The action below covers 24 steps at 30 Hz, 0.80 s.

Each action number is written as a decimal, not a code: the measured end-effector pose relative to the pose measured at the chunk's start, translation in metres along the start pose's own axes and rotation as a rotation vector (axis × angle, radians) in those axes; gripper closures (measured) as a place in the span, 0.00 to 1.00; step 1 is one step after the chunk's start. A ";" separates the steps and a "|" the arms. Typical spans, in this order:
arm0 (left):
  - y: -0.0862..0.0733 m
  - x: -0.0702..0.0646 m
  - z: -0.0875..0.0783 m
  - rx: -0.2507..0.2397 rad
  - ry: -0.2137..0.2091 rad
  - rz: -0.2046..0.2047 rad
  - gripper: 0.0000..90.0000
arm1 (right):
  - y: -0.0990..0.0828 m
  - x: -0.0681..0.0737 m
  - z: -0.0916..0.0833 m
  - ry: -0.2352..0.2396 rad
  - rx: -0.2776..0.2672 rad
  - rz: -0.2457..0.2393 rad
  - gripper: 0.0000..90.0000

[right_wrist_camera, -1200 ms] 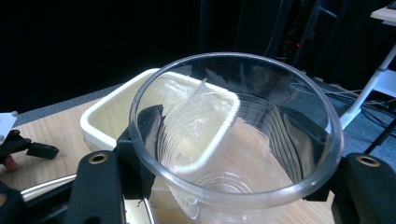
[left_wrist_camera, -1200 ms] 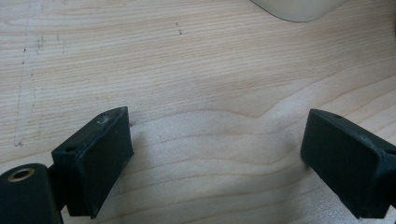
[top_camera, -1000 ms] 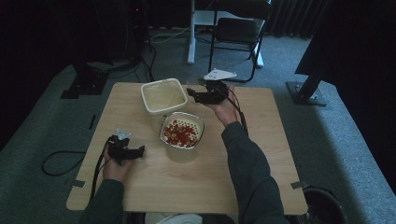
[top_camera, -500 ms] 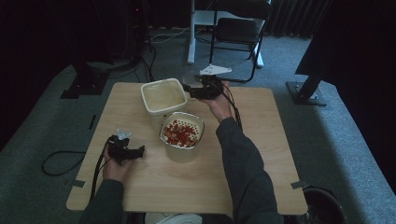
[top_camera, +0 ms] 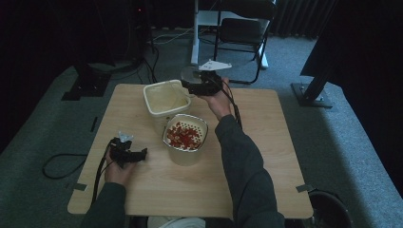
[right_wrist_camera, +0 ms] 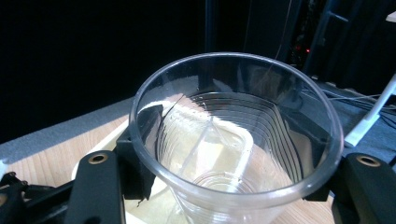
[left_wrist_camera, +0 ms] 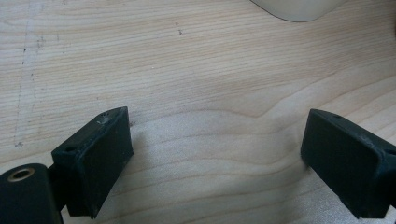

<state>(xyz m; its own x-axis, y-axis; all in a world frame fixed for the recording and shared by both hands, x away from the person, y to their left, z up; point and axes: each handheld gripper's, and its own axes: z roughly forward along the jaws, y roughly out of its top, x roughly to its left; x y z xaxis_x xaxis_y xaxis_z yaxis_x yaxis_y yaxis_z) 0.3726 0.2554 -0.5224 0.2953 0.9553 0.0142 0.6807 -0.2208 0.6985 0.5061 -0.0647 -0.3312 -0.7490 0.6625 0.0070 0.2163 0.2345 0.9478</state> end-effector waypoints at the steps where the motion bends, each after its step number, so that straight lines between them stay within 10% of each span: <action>1: 0.000 0.000 0.000 0.000 0.000 0.000 0.10 | 0.001 0.000 0.001 0.002 0.001 0.001 0.39; 24: -0.001 0.000 -0.001 0.001 -0.001 0.003 0.10 | 0.017 0.010 0.039 0.069 0.011 0.047 0.39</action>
<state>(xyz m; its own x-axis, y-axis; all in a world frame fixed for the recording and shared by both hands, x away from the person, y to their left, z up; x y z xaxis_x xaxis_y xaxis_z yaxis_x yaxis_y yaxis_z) 0.3714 0.2558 -0.5223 0.2982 0.9544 0.0158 0.6803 -0.2241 0.6978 0.5268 -0.0258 -0.3276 -0.7791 0.6225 0.0742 0.2593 0.2122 0.9422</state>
